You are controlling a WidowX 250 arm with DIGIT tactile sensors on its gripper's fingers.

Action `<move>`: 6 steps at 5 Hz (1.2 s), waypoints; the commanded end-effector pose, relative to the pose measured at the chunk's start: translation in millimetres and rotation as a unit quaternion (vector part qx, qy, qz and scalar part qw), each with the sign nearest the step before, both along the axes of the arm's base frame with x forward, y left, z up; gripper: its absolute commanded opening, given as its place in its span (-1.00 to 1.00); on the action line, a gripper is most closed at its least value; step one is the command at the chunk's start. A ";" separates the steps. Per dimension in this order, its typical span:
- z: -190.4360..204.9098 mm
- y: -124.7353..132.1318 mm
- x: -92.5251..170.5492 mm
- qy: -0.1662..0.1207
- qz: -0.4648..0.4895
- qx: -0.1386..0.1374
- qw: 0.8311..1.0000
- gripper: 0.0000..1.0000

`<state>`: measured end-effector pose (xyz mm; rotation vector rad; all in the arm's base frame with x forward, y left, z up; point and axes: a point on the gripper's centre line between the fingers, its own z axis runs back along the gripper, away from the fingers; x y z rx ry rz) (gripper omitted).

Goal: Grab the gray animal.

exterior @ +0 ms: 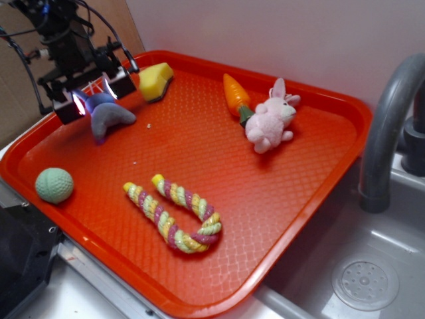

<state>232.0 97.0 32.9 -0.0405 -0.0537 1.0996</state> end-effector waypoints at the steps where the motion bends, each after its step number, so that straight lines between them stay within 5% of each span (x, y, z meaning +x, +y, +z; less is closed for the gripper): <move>1: 6.4 -5.3 -5.3 -0.011 -0.068 -0.010 0.998 -1.00; 2: 56.8 -13.6 -4.5 -0.014 -0.192 0.055 0.980 -1.00; 3: 106.3 -38.5 1.0 0.013 -0.315 0.093 0.944 -1.00; 4: 156.1 -73.2 11.1 0.013 -0.432 0.097 0.897 -1.00; 5: 184.6 -103.4 12.3 -0.018 -0.540 0.055 0.839 -1.00; 6: 205.2 -127.5 3.7 -0.054 -0.605 0.064 0.791 -1.00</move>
